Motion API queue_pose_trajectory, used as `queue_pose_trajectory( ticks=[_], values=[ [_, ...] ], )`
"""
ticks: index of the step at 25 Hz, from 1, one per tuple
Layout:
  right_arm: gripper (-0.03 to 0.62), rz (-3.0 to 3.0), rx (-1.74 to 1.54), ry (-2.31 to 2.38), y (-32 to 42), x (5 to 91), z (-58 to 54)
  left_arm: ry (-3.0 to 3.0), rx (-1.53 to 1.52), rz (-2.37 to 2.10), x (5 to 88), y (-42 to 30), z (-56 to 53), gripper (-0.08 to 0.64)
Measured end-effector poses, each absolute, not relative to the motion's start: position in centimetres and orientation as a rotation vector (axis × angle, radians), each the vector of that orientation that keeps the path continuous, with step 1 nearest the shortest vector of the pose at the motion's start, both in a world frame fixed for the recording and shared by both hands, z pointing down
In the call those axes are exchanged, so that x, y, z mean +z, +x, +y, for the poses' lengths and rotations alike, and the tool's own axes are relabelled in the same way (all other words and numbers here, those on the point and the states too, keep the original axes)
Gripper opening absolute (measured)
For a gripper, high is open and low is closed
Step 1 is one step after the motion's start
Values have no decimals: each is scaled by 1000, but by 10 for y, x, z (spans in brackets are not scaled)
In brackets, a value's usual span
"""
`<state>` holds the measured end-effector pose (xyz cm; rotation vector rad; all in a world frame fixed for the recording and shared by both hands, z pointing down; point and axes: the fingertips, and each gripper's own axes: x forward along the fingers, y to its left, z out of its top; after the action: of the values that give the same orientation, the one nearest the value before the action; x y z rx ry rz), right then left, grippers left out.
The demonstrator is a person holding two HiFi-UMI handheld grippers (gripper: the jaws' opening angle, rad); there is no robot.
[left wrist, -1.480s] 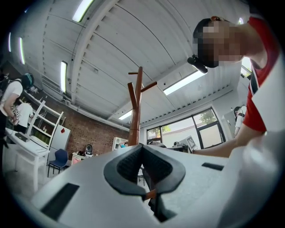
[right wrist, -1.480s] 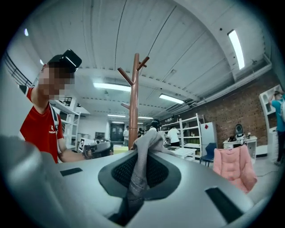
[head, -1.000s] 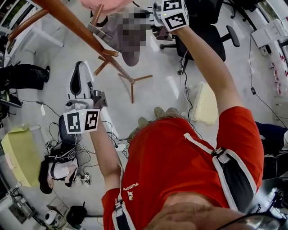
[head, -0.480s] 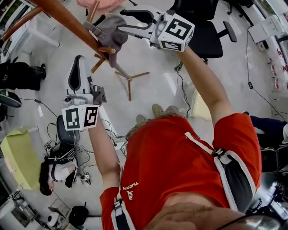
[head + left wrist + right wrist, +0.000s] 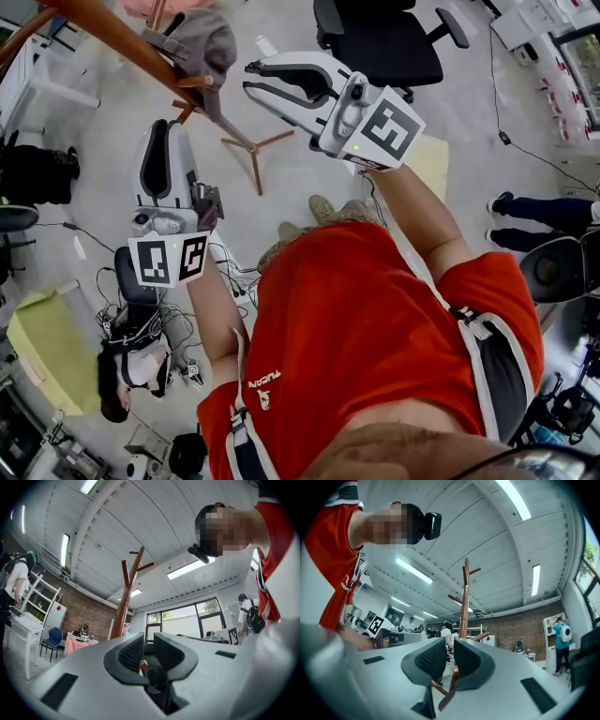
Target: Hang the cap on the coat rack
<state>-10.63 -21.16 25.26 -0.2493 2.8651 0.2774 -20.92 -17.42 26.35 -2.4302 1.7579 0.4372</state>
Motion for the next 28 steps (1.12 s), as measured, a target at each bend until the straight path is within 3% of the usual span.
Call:
queue_pose_trajectory(
  ticks=[8,28],
  values=[
    [28,2955,201,-345,-107,292,-169,-2437,463,1757,278,-186,-148,9],
    [21,2941,131,-298,-124,307,-155,-2401,370,1790,295,-188,-137,8]
  ],
)
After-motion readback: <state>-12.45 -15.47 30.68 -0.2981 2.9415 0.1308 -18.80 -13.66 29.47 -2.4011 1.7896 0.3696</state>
